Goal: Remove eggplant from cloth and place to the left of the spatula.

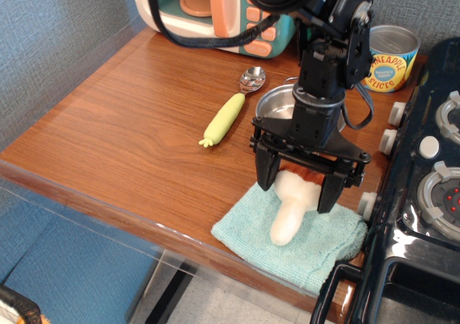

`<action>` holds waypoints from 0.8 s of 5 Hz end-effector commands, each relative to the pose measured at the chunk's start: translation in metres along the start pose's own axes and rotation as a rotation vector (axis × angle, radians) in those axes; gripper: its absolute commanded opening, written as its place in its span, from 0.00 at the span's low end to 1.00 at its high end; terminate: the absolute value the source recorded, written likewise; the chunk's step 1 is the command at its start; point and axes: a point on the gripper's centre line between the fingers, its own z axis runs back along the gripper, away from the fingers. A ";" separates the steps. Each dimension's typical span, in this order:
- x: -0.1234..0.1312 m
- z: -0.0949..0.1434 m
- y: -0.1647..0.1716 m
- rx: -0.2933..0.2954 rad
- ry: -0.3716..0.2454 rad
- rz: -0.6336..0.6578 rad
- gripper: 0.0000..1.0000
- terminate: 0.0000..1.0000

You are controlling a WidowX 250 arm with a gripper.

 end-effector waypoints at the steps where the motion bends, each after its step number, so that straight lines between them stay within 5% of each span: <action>1: 0.006 0.011 0.005 -0.028 -0.052 0.000 0.00 0.00; 3: 0.014 0.081 0.041 -0.049 -0.214 -0.006 0.00 0.00; 4: 0.037 0.090 0.091 -0.026 -0.220 0.014 0.00 0.00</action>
